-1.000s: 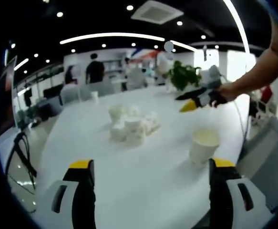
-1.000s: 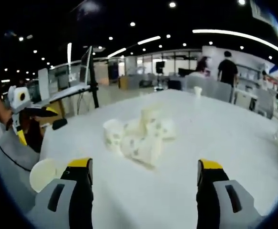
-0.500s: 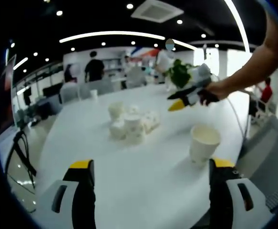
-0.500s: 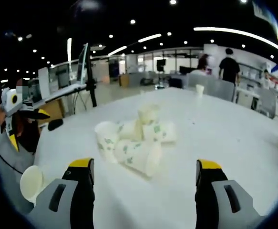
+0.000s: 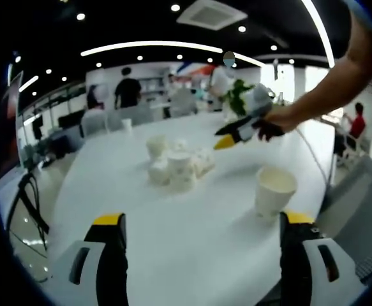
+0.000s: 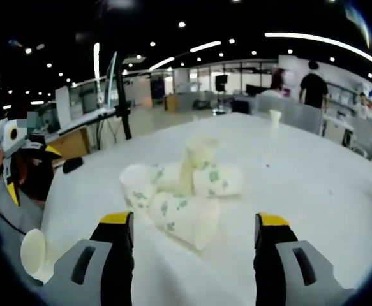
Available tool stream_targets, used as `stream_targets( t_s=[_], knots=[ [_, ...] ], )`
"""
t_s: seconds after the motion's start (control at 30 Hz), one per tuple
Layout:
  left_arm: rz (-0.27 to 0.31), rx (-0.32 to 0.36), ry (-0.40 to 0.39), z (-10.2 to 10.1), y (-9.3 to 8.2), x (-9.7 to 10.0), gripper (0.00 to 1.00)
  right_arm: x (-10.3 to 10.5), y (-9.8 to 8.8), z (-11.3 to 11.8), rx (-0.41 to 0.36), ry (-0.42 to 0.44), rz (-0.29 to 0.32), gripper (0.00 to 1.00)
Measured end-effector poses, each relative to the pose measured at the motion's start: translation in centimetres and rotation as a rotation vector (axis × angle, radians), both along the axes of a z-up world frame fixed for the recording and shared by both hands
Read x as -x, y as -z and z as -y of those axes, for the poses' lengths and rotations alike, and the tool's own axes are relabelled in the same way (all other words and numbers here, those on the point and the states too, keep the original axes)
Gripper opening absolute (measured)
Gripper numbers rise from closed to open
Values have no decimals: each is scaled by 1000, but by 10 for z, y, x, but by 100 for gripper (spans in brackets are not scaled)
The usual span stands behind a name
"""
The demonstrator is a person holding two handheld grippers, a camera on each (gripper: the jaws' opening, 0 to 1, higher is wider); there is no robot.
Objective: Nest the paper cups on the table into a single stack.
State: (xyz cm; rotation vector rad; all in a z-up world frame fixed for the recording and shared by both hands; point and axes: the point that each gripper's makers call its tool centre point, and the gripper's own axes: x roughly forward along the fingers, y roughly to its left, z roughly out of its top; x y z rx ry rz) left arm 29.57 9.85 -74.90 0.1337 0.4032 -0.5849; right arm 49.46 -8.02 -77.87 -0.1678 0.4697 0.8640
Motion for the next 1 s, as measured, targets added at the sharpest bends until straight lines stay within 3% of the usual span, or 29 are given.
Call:
stream_targets(
  t_s=[0.23, 0.5, 1.0],
  knots=[
    [-5, 1, -8, -2, 3, -2, 98, 3, 12, -4, 19, -24, -33, 61],
    [-11, 1, -7, -3, 6, -3, 98, 4, 17, -6, 18, -53, -48, 38],
    [-22, -5, -7, -3, 9, -1, 98, 8, 21, -12, -76, -79, -121, 16]
  ],
)
